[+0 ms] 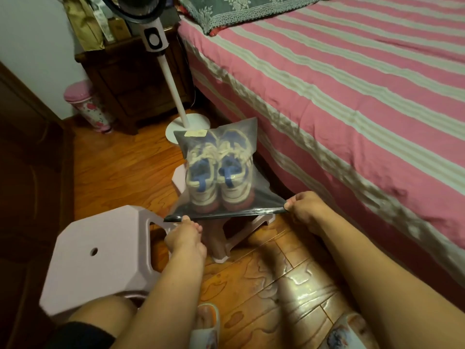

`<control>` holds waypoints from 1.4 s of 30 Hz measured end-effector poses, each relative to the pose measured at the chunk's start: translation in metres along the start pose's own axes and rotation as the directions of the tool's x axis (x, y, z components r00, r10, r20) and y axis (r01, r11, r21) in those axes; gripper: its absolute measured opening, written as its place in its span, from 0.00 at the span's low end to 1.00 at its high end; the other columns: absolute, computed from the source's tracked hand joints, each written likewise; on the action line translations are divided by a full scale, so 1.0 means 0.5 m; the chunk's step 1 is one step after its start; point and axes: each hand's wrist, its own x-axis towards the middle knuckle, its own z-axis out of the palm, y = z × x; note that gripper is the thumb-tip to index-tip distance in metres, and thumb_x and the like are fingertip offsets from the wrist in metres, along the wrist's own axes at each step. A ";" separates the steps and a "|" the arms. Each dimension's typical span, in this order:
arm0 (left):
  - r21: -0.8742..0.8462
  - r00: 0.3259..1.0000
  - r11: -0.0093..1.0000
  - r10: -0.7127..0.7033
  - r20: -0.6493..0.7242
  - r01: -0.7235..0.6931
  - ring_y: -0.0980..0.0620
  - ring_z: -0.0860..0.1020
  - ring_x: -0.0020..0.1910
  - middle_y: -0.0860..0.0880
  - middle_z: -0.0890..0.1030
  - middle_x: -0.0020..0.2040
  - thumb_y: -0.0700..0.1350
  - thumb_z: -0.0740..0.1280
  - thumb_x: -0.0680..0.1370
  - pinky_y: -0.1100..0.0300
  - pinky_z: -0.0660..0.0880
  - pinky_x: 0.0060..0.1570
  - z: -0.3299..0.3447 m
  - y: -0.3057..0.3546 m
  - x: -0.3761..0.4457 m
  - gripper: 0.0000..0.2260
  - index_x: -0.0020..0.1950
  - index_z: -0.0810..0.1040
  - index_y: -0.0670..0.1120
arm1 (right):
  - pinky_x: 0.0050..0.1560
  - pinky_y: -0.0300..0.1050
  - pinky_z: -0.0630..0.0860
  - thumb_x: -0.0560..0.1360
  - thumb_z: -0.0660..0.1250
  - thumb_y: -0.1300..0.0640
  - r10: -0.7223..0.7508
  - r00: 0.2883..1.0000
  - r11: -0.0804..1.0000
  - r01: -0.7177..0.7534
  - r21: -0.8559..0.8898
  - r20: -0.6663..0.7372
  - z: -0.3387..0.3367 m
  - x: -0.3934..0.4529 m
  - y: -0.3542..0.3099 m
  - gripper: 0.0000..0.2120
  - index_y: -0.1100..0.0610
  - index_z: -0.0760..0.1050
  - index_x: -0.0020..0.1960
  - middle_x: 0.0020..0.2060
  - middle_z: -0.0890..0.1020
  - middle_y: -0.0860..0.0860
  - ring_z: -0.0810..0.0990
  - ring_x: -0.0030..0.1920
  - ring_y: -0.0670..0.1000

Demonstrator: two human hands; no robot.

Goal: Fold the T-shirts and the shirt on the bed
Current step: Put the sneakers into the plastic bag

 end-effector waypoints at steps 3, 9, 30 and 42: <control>-0.023 1.000 0.999 0.024 0.001 -0.024 0.52 0.74 0.32 0.46 0.75 0.36 0.35 0.61 0.84 0.58 0.77 0.46 -0.029 0.036 0.017 0.10 0.42 0.73 0.40 | 0.29 0.43 0.69 0.79 0.67 0.61 0.011 1.000 1.000 -0.011 0.008 0.013 -0.004 -0.007 -0.001 0.06 0.58 0.79 0.43 0.30 0.76 0.55 0.73 0.28 0.52; 0.099 0.996 0.995 0.008 0.084 -0.016 0.54 0.74 0.34 0.46 0.75 0.38 0.41 0.67 0.83 0.61 0.75 0.40 -0.090 0.073 0.045 0.04 0.52 0.78 0.40 | 0.31 0.44 0.73 0.80 0.66 0.62 0.023 0.999 1.000 -0.023 0.000 0.035 -0.012 -0.037 -0.023 0.06 0.60 0.79 0.45 0.30 0.80 0.55 0.77 0.28 0.51; 0.377 0.635 0.788 0.023 0.772 -0.487 0.53 0.65 0.21 0.51 0.62 0.23 0.39 0.62 0.78 0.61 0.66 0.25 0.039 0.385 -0.162 0.08 0.39 0.70 0.46 | 0.45 0.58 0.80 0.84 0.58 0.61 -0.150 0.988 0.588 0.060 0.807 0.036 -0.018 -0.223 -0.326 0.08 0.59 0.75 0.52 0.43 0.77 0.56 0.80 0.48 0.57; -0.185 -0.503 0.719 -0.257 0.826 -0.670 0.49 0.67 0.24 0.45 0.67 0.30 0.34 0.65 0.74 0.61 0.70 0.26 -0.100 0.203 -1.026 0.07 0.36 0.74 0.43 | 0.46 0.73 0.79 0.77 0.62 0.62 0.078 0.797 0.222 0.572 0.790 -0.599 -0.518 -1.034 -0.039 0.03 0.61 0.74 0.47 0.61 0.74 0.68 0.78 0.55 0.69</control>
